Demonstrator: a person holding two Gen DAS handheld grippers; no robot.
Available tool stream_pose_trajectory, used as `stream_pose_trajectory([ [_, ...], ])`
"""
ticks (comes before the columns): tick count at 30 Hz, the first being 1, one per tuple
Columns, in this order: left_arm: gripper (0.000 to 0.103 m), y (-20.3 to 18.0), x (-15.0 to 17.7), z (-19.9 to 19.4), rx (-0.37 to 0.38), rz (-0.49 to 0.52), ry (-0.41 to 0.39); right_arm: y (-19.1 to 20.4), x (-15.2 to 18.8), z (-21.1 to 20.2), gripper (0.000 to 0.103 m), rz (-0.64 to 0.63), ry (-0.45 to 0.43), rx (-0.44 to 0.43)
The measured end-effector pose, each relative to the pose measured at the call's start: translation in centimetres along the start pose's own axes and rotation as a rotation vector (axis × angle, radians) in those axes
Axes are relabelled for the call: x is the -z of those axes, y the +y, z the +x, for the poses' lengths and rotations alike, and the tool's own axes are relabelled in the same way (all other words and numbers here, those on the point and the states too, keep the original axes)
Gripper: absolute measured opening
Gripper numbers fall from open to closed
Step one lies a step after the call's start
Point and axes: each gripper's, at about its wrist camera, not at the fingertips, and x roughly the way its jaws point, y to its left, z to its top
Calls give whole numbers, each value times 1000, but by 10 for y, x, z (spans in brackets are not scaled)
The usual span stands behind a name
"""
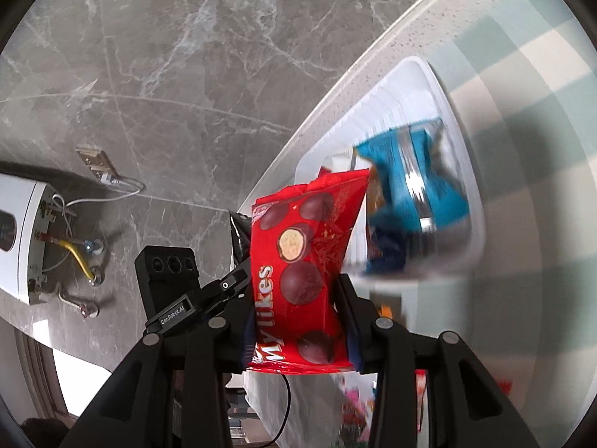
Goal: Organize snacks
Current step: 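Lower the black bag and red Mylikes bag into the tray and release both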
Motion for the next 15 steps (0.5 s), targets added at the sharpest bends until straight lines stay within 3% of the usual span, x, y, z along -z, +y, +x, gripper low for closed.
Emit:
stream_pose_trajectory([
  [15, 20, 16, -63, 61, -81, 6, 15, -12, -59, 46, 42, 32, 1, 57],
])
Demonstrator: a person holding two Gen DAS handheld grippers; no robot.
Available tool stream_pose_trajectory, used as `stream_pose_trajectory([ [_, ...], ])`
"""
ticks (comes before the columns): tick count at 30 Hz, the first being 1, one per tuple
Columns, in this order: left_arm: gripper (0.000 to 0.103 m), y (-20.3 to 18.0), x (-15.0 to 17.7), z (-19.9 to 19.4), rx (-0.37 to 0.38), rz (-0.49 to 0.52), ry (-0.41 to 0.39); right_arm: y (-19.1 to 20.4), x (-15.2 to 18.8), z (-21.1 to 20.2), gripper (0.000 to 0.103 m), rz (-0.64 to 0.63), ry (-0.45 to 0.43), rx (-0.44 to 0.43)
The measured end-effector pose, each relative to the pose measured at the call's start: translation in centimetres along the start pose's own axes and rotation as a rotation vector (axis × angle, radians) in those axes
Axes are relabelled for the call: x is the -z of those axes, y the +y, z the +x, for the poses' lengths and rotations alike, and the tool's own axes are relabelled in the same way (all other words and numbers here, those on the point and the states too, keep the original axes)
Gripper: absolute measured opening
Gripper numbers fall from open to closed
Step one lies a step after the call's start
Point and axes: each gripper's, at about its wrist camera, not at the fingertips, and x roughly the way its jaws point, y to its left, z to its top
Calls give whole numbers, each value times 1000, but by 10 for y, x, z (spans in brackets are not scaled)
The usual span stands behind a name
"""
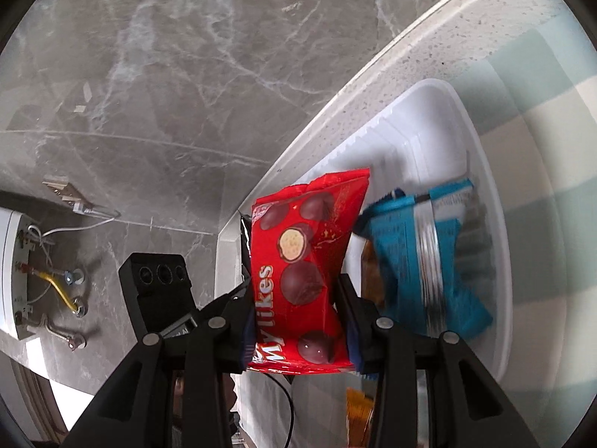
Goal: Organize snacks
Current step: 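Lower the black bag and red Mylikes bag into the tray and release both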
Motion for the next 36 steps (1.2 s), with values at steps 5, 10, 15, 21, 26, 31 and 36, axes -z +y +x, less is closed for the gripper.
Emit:
stream_pose_trajectory([
  [5, 20, -2, -13, 17, -33, 24, -3, -2, -10, 10, 43, -7, 2, 32],
  [10, 25, -1, -18, 30, -73, 33, -7, 3, -15, 12, 45, -45, -10, 71],
  [15, 28, -7, -23, 36, -90, 55, -26, 5, -17, 6, 56, -61, -27, 68],
  [21, 50, -15, -24, 27, -94, 87, -63, 6, -13, -4, 58, -61, -48, 58],
  [26, 50, -26, -18, 17, -92, 114, -85, 12, -5, -20, 61, -87, -67, 64],
  [31, 51, -45, -1, 5, -95, 157, -106, 25, 11, -36, 62, -138, -85, 91],
  [36, 53, -64, 28, -10, -105, 207, -113, 36, 38, -54, 64, -208, -83, 143],
])
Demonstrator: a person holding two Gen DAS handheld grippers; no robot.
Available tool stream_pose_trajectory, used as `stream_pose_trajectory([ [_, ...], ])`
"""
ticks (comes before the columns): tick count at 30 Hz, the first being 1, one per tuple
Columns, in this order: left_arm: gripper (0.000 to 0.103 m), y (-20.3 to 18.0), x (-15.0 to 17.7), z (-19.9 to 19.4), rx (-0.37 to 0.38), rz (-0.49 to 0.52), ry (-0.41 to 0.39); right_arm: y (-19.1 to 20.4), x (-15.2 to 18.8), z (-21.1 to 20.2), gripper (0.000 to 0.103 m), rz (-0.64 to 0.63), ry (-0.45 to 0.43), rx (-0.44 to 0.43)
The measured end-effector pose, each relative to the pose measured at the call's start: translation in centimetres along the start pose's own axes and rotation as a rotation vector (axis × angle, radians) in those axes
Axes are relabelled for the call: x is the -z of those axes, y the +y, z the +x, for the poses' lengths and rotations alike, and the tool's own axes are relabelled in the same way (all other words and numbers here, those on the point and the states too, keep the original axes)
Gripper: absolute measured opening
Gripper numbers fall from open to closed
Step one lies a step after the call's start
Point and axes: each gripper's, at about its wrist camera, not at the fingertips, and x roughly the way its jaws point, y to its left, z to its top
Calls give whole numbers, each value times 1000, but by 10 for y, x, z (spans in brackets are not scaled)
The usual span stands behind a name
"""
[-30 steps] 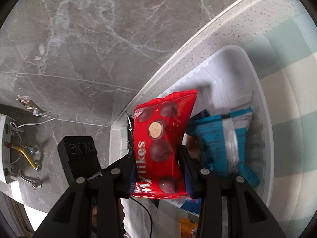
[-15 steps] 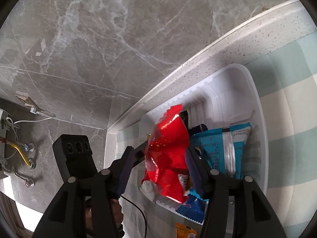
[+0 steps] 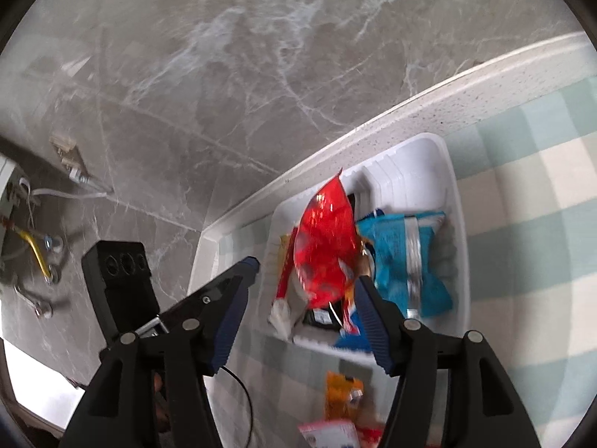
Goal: Organize snacks
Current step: 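Lower the black bag and red Mylikes bag into the tray and release both, then grasp the orange stick pack with left tool while right tool grasps the pink candy pack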
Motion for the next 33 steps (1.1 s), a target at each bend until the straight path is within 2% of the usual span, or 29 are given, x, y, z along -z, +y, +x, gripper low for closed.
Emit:
stream_pose_trajectory([
  [8, 54, -19, 59, -33, -28, 54, 46, 17, 63, -19, 64, -149, 47, 113],
  [15, 54, -6, 109, -44, -47, -9, 92, 18, 136, -2, 64, -330, 157, 294],
  [17, 54, -2, 118, -46, -56, -27, 99, 19, 149, 3, 64, -362, 172, 308],
  [24, 54, 4, 134, -64, -78, -45, 91, 31, 172, 27, 58, -449, 185, 333],
  [26, 54, 5, 137, -70, -87, -44, 84, 34, 173, 31, 51, -459, 174, 344],
  [28, 56, 5, 137, -73, -90, -38, 82, 34, 172, 33, 39, -446, 170, 348],
  [33, 57, 4, 141, -74, -85, -32, 91, 38, 178, 37, 37, -508, 166, 400],
])
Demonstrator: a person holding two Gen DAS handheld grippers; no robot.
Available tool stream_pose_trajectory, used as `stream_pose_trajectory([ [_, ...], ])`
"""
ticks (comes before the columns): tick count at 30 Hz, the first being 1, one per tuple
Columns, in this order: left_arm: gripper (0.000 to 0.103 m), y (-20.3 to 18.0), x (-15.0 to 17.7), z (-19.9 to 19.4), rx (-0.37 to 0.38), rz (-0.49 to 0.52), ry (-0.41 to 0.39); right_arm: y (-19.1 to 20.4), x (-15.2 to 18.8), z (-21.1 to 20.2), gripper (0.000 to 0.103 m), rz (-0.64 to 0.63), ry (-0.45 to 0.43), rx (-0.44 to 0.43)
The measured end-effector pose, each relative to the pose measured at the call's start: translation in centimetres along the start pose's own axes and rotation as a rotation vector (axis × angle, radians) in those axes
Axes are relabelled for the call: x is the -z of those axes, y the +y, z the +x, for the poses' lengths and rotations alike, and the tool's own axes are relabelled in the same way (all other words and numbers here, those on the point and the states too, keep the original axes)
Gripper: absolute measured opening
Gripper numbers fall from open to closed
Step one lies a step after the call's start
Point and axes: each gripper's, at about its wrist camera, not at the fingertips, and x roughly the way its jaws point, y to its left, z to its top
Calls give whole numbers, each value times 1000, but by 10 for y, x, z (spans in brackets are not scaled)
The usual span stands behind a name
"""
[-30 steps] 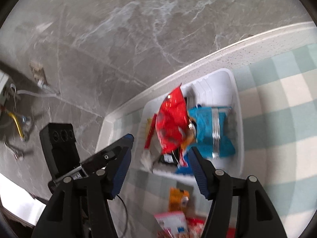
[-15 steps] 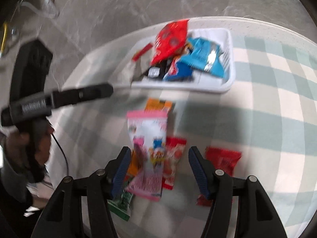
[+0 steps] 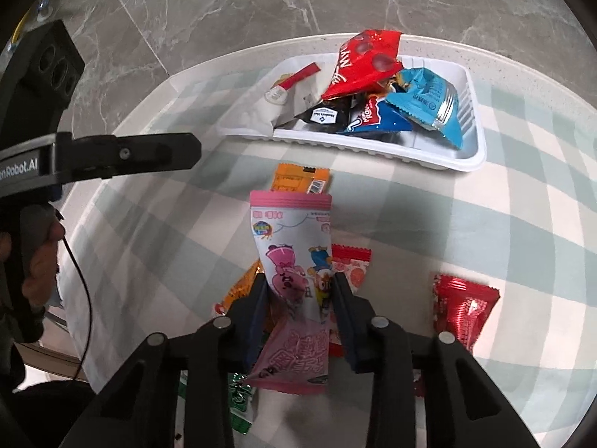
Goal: Organize snacks
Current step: 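Grasp the orange stick pack with left tool while right tool grasps the pink candy pack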
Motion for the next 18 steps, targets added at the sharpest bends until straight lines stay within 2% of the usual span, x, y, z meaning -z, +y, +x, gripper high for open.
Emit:
stream_pose_trajectory([
  [4, 57, -5, 4, 5, 1, 17, 22, 1, 6, -3, 34, -11, 1, 12],
  [8, 57, -13, 9, 13, -2, 52, 53, -12, 18, -9, 32, 51, -4, -3],
  [18, 57, -35, 21, 58, -60, 128, 150, -36, 60, -35, 31, 119, -12, 61],
])
